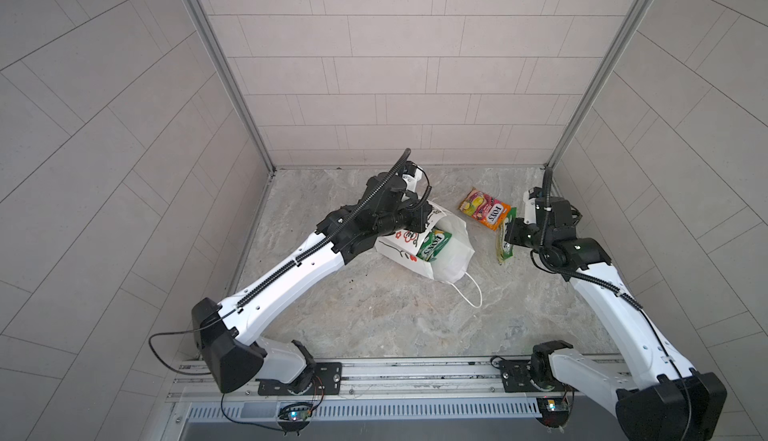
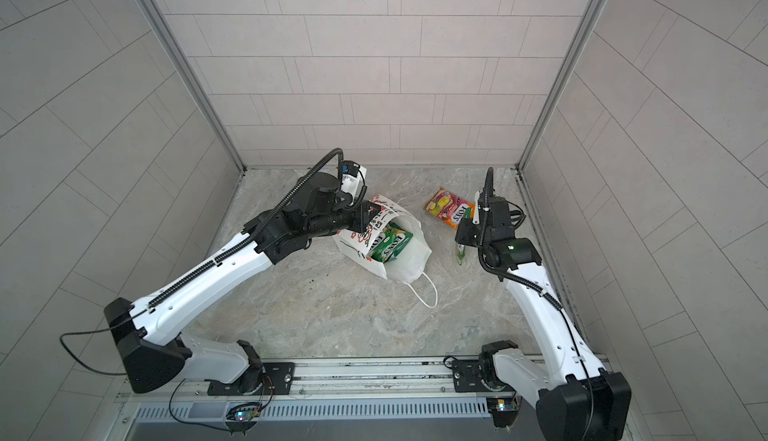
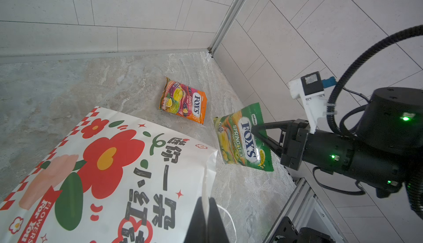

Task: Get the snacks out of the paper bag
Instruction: 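Carry the green packet beside the orange packet and lower it onto the table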

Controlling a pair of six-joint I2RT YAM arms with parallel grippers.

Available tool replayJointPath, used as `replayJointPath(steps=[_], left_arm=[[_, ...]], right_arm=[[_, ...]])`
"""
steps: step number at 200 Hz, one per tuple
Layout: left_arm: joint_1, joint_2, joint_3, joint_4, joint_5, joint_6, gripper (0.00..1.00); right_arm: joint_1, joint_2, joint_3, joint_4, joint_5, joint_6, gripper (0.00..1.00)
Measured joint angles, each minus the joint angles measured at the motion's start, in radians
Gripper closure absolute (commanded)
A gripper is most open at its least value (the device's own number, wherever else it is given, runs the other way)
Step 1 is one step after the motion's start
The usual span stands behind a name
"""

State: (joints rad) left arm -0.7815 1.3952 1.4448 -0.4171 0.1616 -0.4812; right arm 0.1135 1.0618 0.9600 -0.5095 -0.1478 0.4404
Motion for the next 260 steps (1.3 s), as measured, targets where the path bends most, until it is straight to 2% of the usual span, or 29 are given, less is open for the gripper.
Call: replayJointPath(steps=[61,119,180,214,260], left_arm=[[0.000,-0.002,0.000,0.000,0.006,0.000,1.00],[0.000,-0.014,0.000,-0.001,0.006,0.000,1.00],[0.000,-0.017,0.000,-0.002,0.006,0.000,1.00],[0.000,-0.021,-0.005,-0.003,0.006,0.000,1.00],[0.000,-0.023,-0.010,-0.004,0.007,0.000,1.00]], right_arm=[[-0.003,0.179,-0.029,0.284,-0.154,0.125,1.00],[-0.017,0.315,-0.137,0.627,-0.288,0.272,1.00],[-0.053,0.364,-0.243,0.874,-0.370,0.366,1.00],[-0.115,0.360,-0.313,0.904,-0.386,0.362,1.00],[-0.161,0.305,-0.366,0.761,-0.360,0.251,1.00]])
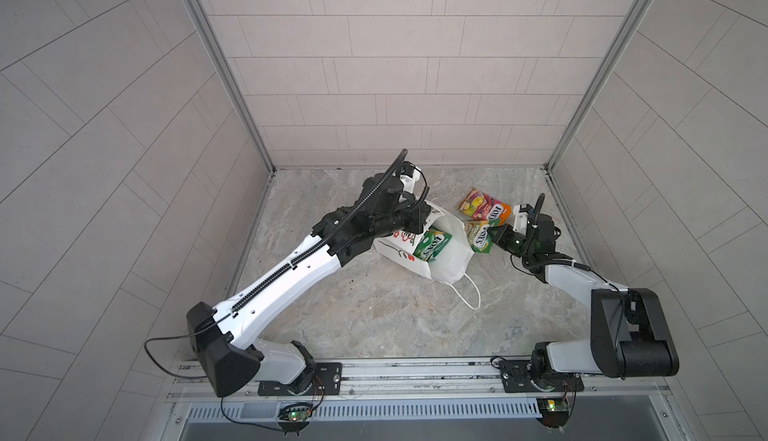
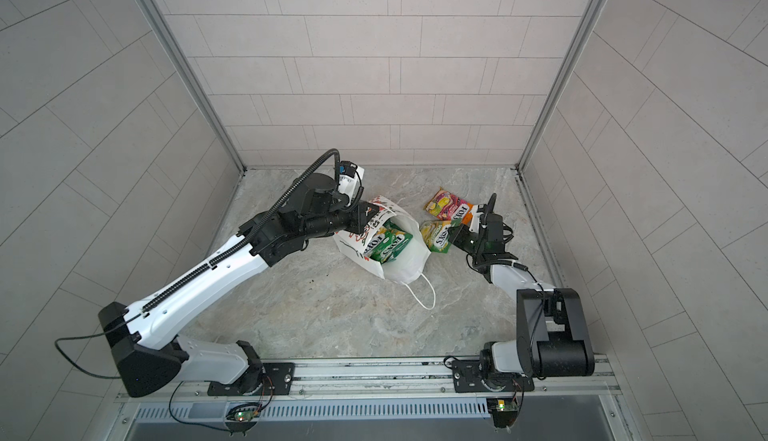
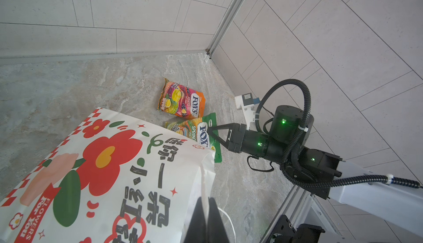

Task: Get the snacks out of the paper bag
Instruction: 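Carry the green packet beside the orange packet and lower it onto the table, then open the right gripper and lift it off the green packet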

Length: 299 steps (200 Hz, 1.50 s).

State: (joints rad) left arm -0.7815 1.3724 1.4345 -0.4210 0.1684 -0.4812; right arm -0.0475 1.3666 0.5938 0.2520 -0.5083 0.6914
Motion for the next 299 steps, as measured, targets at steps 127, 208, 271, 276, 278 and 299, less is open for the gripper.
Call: replayJointPath(steps=[127,208,271,276,278,299], left_arm=[[0.000,0.000,-0.004,0.000,0.003,0.000,1.00],[0.000,-0.005,-0.009,0.000,0.003,0.000,1.00],[0.000,-0.019,-0.016,-0.002,0.002,0.000,1.00],[0.000,-0.021,-0.016,-0.002,0.002,0.000,1.00],[0.000,-0.021,-0.016,-0.002,0.002,0.000,1.00],[0.000,-0.026,-0.016,-0.002,0.003,0.000,1.00]], right_arm=[[-0.006,0.095,0.068,-0.209,0.111,-0.134,1.00],[-0.011,0.097,0.068,-0.246,0.138,-0.141,0.68],[-0.012,-0.106,0.068,-0.361,0.164,-0.166,0.40],[-0.012,-0.135,0.068,-0.373,0.163,-0.169,0.40],[-0.012,-0.148,0.068,-0.380,0.163,-0.170,0.40],[-0.012,-0.262,0.068,-0.415,0.139,-0.181,0.40]])
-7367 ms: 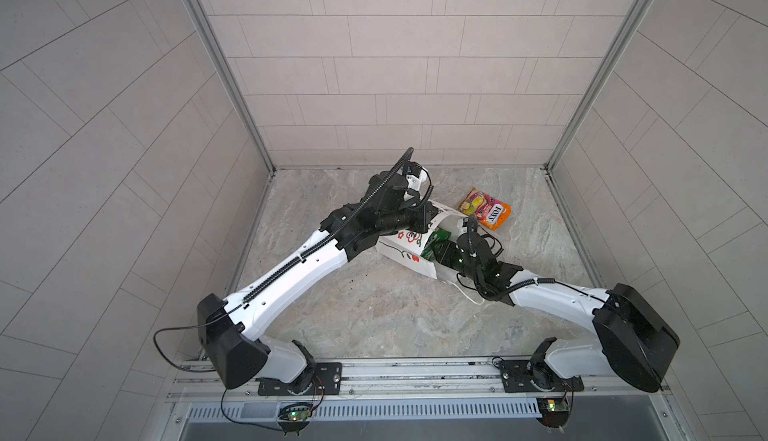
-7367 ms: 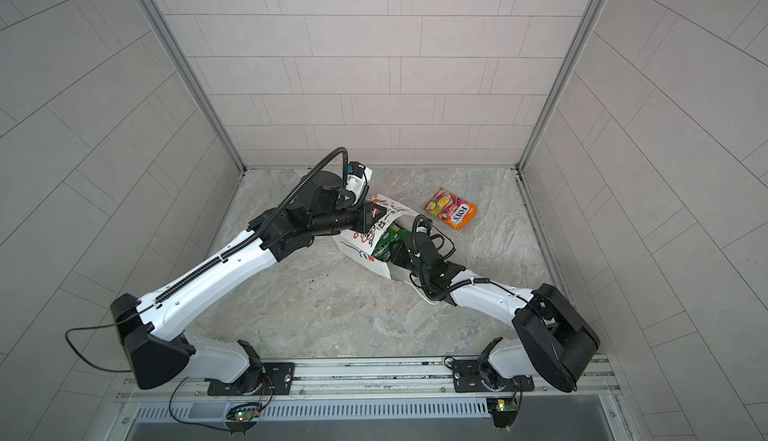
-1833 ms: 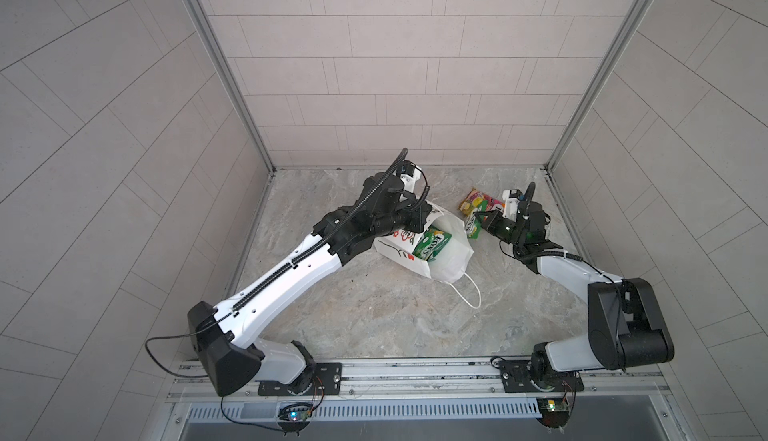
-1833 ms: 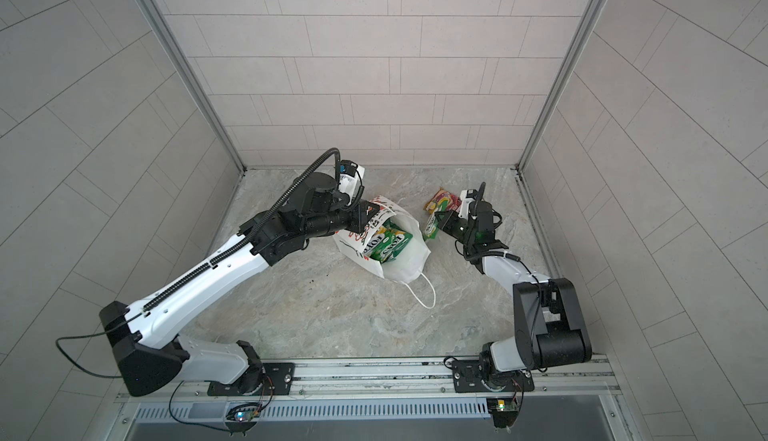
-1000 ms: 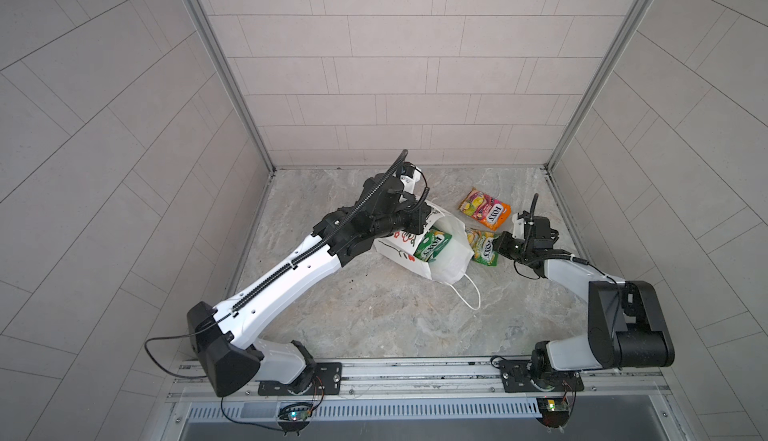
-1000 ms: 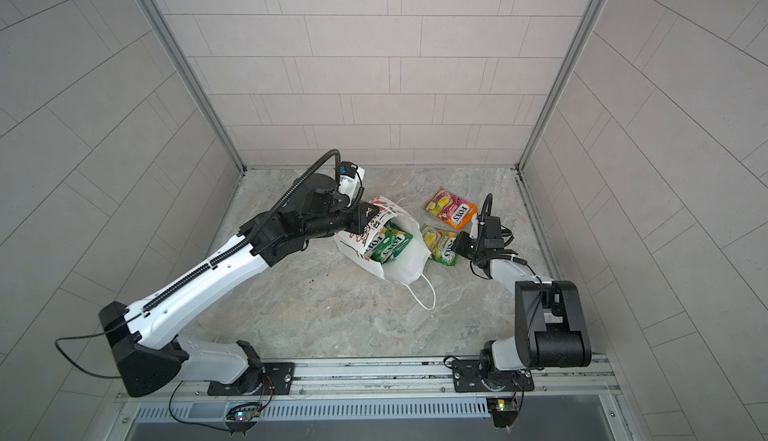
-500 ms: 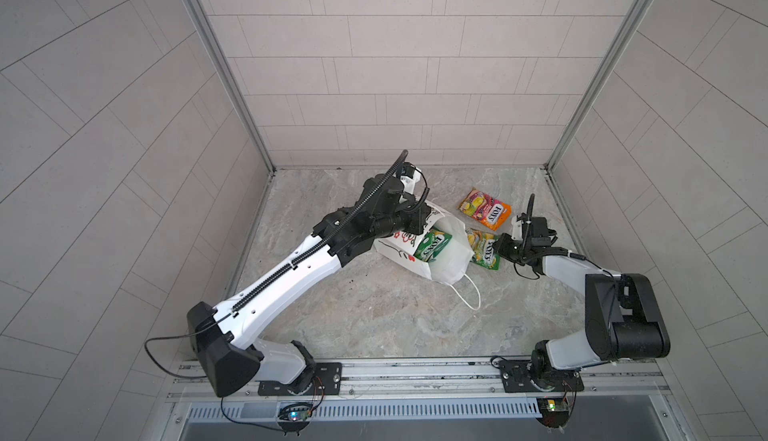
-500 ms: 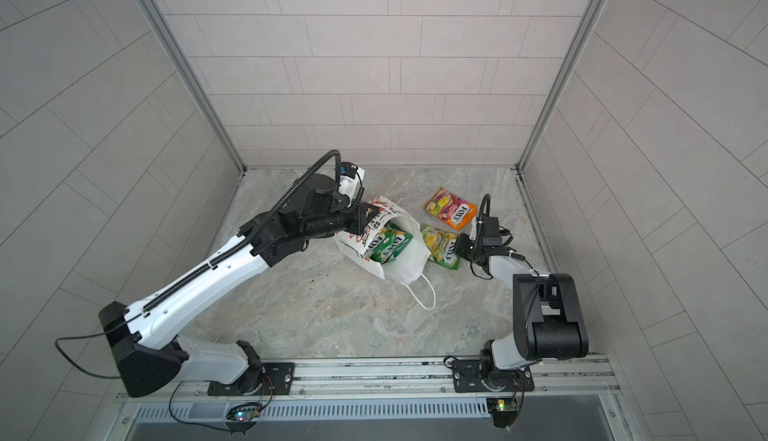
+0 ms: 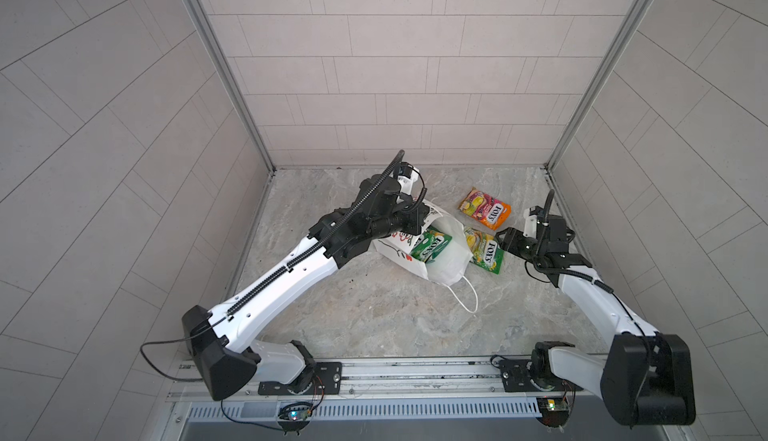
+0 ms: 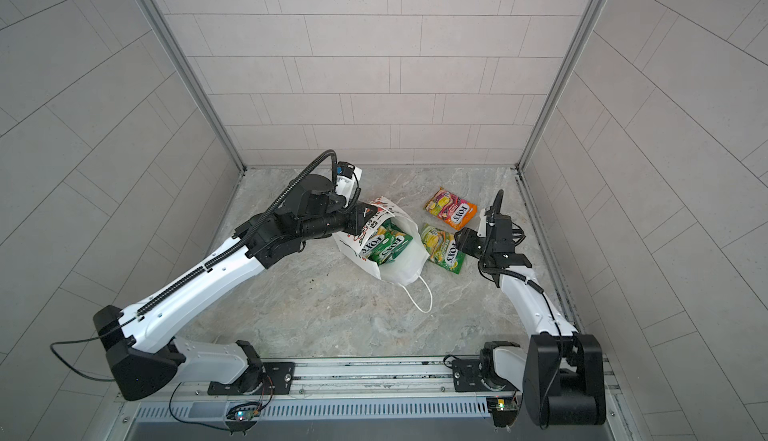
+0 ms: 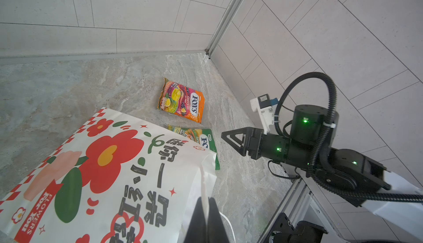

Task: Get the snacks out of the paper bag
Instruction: 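Open the right gripper and lift it off the green packet, then move the open right gripper back into the bag mouth toward the green packets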

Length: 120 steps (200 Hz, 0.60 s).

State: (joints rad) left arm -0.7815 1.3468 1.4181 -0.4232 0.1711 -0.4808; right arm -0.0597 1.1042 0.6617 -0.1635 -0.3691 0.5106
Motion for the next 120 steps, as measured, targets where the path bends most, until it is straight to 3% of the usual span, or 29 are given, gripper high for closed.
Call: replayJointPath(steps=[64,120], left_arm=[[0.000,-0.001,-0.013,0.002,0.001,0.000,1.00],[0.000,-0.001,-0.019,0.021,0.001,-0.017,1.00]], right_arm=[[0.040,-0.276,-0.029,-0.030,-0.228,-0.006,0.37],[0.303,-0.391,-0.109,-0.028,-0.295,-0.007,0.40]])
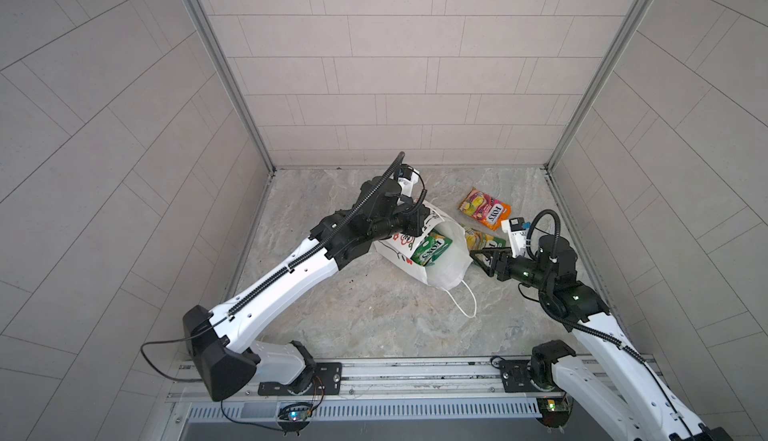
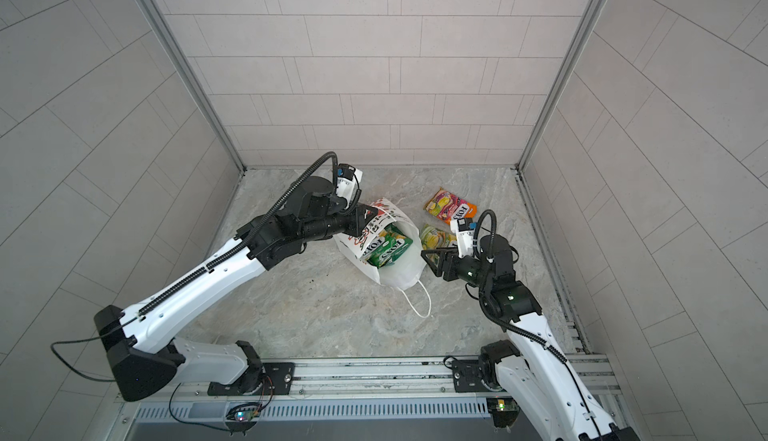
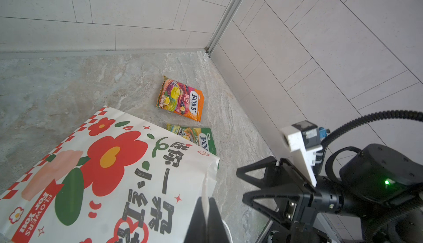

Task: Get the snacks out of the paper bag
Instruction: 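Move the open right gripper back into the bag mouth toward the green packets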

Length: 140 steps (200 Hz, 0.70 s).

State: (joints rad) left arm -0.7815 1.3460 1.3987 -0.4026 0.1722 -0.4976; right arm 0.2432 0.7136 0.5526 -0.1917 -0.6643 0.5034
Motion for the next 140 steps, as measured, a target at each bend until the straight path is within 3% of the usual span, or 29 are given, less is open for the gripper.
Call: replayJointPath(steps=[44,83,140], left_arm=[[0.000,0.000,0.000,0.009,0.003,-0.009,1.00],[0.000,0.000,0.000,0.009,0.007,-0.010,1.00],[0.000,0.000,0.000,0.010,0.013,-0.010,1.00]], right_arm=[[0.214,0.039,-0.034,0.054,0.063,0.009,0.46],[0.322,0.172,-0.034,0.136,0.145,0.026,0.71],[0.374,0.355,0.031,0.187,0.245,0.017,0.71]])
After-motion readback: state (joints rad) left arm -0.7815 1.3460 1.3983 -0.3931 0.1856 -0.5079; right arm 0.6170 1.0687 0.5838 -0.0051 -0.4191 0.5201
